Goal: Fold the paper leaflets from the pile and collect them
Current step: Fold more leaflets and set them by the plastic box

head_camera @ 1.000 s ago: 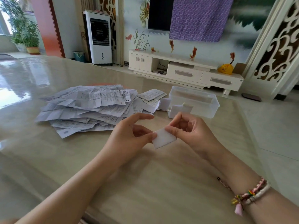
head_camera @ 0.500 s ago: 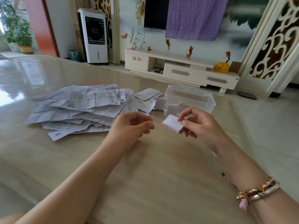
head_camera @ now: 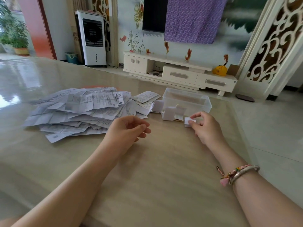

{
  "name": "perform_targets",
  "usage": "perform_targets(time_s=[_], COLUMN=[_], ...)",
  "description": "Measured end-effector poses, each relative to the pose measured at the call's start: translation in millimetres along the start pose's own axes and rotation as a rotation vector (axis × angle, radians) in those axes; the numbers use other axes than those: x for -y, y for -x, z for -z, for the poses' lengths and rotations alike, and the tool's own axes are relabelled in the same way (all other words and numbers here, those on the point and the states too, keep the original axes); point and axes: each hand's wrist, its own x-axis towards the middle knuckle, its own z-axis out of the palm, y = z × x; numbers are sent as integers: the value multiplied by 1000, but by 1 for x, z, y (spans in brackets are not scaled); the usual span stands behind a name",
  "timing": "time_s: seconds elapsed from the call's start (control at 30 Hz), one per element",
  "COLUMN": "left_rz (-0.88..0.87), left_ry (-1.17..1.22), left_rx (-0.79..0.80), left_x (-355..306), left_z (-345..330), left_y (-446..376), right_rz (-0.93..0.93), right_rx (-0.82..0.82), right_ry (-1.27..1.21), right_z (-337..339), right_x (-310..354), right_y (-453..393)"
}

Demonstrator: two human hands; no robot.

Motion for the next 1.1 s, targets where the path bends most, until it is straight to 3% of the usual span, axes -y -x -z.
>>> perform_targets(time_s=[0.23, 0.63, 0.83, 1.1], left_rz=[-29, -38, -37, -34], left_ry=[9, -57, -88, -105], left_rx=[-44, -163, -229, -265], left_x=[-4, 2, 4, 6], left_z=[24, 88, 110, 125], left_y=[11, 24, 28, 26], right_rz=[227, 459, 608, 687], right_rx=[-98, 318, 328, 465], right_ry=[-61, -51, 76, 191], right_z=[13, -39, -98, -153], right_x=[22, 116, 161, 191], right_y=[27, 39, 18, 23])
